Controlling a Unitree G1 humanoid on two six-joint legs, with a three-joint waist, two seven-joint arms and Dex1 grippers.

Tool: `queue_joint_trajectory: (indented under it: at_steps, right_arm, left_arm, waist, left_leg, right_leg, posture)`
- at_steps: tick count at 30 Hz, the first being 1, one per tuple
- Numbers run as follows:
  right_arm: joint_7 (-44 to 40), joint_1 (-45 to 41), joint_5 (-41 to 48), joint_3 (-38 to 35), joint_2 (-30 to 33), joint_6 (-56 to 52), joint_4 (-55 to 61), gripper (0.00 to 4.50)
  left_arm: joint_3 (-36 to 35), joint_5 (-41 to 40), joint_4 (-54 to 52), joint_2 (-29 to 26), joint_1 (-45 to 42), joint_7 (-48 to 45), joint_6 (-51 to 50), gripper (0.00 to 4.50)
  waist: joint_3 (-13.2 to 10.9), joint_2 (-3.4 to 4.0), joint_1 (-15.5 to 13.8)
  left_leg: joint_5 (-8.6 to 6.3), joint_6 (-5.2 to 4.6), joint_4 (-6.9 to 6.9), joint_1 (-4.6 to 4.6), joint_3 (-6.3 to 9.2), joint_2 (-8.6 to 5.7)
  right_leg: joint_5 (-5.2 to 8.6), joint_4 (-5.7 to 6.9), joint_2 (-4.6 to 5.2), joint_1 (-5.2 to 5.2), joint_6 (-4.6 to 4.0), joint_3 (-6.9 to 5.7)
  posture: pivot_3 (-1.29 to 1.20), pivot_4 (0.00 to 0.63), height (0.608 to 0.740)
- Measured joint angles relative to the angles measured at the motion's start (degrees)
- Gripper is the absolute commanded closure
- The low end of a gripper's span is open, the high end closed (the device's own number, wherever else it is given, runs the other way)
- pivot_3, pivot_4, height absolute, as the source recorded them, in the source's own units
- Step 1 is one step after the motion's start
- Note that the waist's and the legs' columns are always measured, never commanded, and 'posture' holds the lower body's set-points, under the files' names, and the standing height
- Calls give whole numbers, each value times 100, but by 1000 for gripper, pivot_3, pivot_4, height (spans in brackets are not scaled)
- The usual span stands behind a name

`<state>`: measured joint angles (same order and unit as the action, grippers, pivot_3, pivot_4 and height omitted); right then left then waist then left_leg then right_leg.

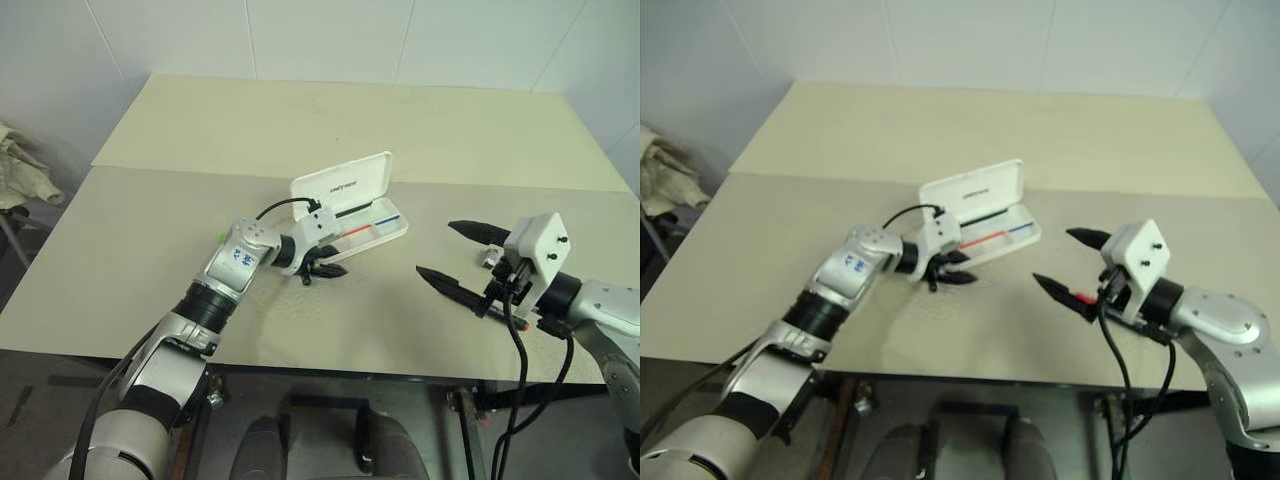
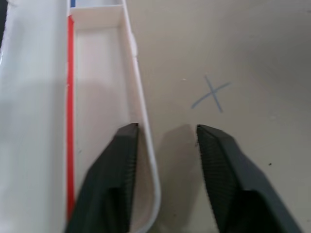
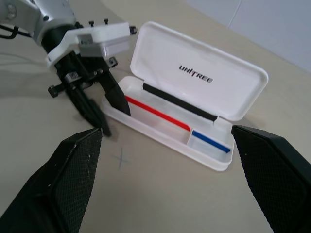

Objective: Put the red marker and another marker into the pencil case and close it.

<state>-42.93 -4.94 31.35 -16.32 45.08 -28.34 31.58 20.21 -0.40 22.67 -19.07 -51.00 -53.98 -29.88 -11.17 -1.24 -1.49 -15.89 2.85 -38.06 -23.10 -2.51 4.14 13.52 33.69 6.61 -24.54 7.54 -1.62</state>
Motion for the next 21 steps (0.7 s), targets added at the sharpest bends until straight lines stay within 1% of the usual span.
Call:
queue_joint_trajectory:
  at_steps: [1, 3, 8, 17, 21]
  right_arm:
    - [-40, 34, 28, -47, 41, -7, -3, 0]
    - [-143, 144, 69, -172, 70, -7, -26, 0]
    - [-277, 199, 44, -300, 179, 38, -260, 0]
    - [-264, 184, 11, -293, 178, 43, -264, 0]
    - [-245, 154, 5, -281, 179, 44, -264, 0]
  left_arm:
    - [0, 6, 9, -4, -8, -18, 1, 3710]
    - [-1, 14, 17, -1, -10, -47, 3, 4450]
    - [1, 37, 11, -27, -20, -138, 10, 4481]
    - [67, 11, -232, -195, 130, -588, 266, 4481]
    - [141, -165, -874, -682, 501, -1380, 658, 4481]
  waist:
    - [0, 0, 0]
    - [0, 0, -1]
    - [0, 0, 2]
    - [0, 0, 1]
    - [0, 1, 31]
  left_leg:
    - [-1, -1, 0, 0, 0, 0]
    - [-2, -3, 0, 0, 0, 0]
    - [-2, -3, 0, 1, -1, 0]
    - [-2, -3, 1, -1, -1, 0]
    - [-2, -3, 6, 1, -2, 1]
  right_leg:
    - [0, -1, 0, 1, 0, 0]
    - [0, -1, 0, 1, 0, 0]
    - [0, -1, 0, 1, 0, 0]
    - [1, -2, 0, 0, -1, 0]
    - [5, 4, -2, -5, -8, 0]
  posture:
    - [0, 150, 740]
    - [0, 150, 740]
    - [0, 150, 740]
    - [0, 150, 740]
    - [0, 150, 740]
